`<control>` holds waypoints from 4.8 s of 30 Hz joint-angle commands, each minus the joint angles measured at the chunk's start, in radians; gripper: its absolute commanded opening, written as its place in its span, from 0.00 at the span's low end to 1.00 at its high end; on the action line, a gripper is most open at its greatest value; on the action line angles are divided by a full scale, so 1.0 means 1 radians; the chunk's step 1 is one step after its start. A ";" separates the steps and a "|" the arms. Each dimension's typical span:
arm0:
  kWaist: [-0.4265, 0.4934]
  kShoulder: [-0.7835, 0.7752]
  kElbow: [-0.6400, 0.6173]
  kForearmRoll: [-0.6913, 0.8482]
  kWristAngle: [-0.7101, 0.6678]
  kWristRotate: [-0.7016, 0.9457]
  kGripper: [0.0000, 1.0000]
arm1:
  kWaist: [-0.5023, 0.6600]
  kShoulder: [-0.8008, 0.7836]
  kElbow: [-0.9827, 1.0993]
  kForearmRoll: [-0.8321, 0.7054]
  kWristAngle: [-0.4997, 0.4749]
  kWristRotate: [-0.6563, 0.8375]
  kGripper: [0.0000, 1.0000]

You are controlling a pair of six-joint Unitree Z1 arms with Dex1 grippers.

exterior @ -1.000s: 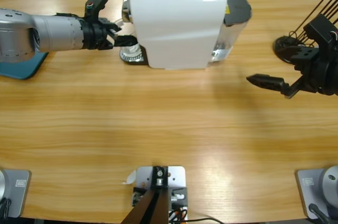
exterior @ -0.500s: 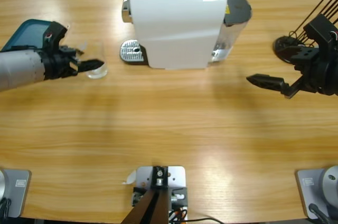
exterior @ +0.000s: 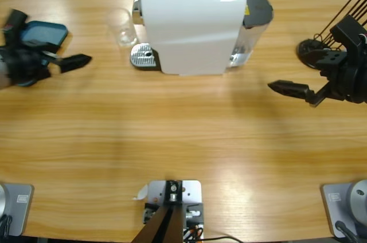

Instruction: Pour coffee

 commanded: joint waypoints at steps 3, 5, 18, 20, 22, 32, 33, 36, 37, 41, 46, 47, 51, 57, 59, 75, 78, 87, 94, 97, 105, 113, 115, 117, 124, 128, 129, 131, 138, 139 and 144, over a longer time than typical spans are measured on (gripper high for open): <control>-0.035 -0.309 -0.168 0.398 0.009 -0.052 1.00 | 0.011 -0.045 0.013 0.020 -0.016 -0.017 1.00; -0.035 -0.288 -0.268 0.547 -0.030 -0.079 1.00 | 0.011 -0.069 -0.021 0.107 -0.022 -0.004 1.00; 0.007 -0.207 -0.358 0.741 -0.126 -0.087 0.99 | -0.458 0.142 -0.339 0.447 -0.081 0.273 0.97; 0.009 -0.196 -0.358 0.741 -0.126 -0.087 0.99 | -0.464 0.170 -0.319 0.412 -0.080 0.291 0.86; 0.009 -0.181 -0.359 0.739 -0.126 -0.085 0.99 | -0.470 0.211 -0.308 0.386 -0.084 0.306 0.84; 0.009 -0.168 -0.358 0.734 -0.123 -0.084 0.99 | -0.513 0.307 -0.221 0.278 -0.098 0.356 0.67; 0.009 -0.168 -0.358 0.734 -0.123 -0.084 0.99 | -0.516 0.319 -0.221 0.274 -0.098 0.358 0.67; 0.010 -0.168 -0.356 0.734 -0.123 -0.084 0.99 | -0.519 0.359 -0.217 0.250 -0.092 0.362 0.67; 0.010 -0.168 -0.356 0.734 -0.123 -0.084 0.99 | -0.519 0.369 -0.219 0.246 -0.093 0.362 0.67; 0.009 -0.167 -0.355 0.734 -0.123 -0.084 0.99 | -0.539 0.392 -0.225 0.232 -0.092 0.358 0.67; 0.009 -0.167 -0.353 0.734 -0.123 -0.084 0.99 | -0.560 0.440 -0.240 0.216 -0.084 0.348 0.67; 0.009 -0.168 -0.353 0.734 -0.123 -0.084 0.99 | -0.560 0.448 -0.239 0.209 -0.083 0.348 0.67; 0.009 -0.168 -0.352 0.734 -0.124 -0.084 0.99 | -0.560 0.477 -0.242 0.184 -0.083 0.344 0.67; 0.010 -0.166 -0.349 0.734 -0.125 -0.082 0.99 | -0.560 0.480 -0.238 0.152 -0.082 0.329 0.67; 0.010 -0.166 -0.347 0.734 -0.125 -0.082 0.99 | -0.561 0.471 -0.236 0.142 -0.082 0.323 0.67; 0.010 -0.186 -0.341 0.736 -0.138 -0.085 0.99 | -0.425 0.352 0.008 -0.105 -0.246 0.449 0.60; 0.010 -0.183 -0.340 0.736 -0.147 -0.084 0.99 | -0.410 0.333 0.044 -0.140 -0.263 0.470 0.60; 0.010 -0.179 -0.338 0.734 -0.155 -0.082 0.99 | -0.410 0.356 0.058 -0.207 -0.284 0.469 0.60; 0.011 -0.171 -0.337 0.730 -0.155 -0.079 0.99 | -0.410 0.386 0.070 -0.234 -0.282 0.470 0.60; 0.010 -0.171 -0.336 0.730 -0.155 -0.079 0.99 | -0.410 0.397 0.071 -0.245 -0.282 0.470 0.60; 0.010 -0.171 -0.335 0.728 -0.155 -0.079 0.99 | -0.410 0.426 0.069 -0.268 -0.288 0.470 0.60; 0.010 -0.171 -0.333 0.725 -0.155 -0.077 0.99 | -0.412 0.439 0.070 -0.275 -0.313 0.492 0.59; 0.010 -0.171 -0.333 0.725 -0.155 -0.076 0.99 | -0.412 0.442 0.073 -0.281 -0.317 0.499 0.56; 0.010 -0.171 -0.333 0.725 -0.155 -0.076 0.99 | -0.412 0.447 0.073 -0.288 -0.318 0.500 0.47; 0.010 -0.171 -0.333 0.723 -0.155 -0.076 0.99 | -0.412 0.457 0.078 -0.295 -0.336 0.519 0.20; 0.010 -0.171 -0.332 0.721 -0.155 -0.076 0.99 | -0.412 0.459 0.080 -0.295 -0.339 0.523 0.09; 0.010 -0.171 -0.332 0.721 -0.155 -0.076 0.99 | -0.412 0.461 0.080 -0.295 -0.339 0.524 0.08; 0.010 -0.171 -0.332 0.721 -0.155 -0.076 0.99 | -0.412 0.462 0.081 -0.296 -0.341 0.524 0.08; 0.010 -0.171 -0.330 0.718 -0.155 -0.076 0.99 | -0.412 0.464 0.082 -0.296 -0.348 0.526 0.00; 0.010 -0.171 -0.330 0.718 -0.155 -0.076 0.99 | -0.412 0.464 0.082 -0.296 -0.349 0.525 0.00; 0.010 -0.171 -0.329 0.716 -0.163 -0.076 0.99 | -0.412 0.453 0.085 -0.300 -0.361 0.523 0.00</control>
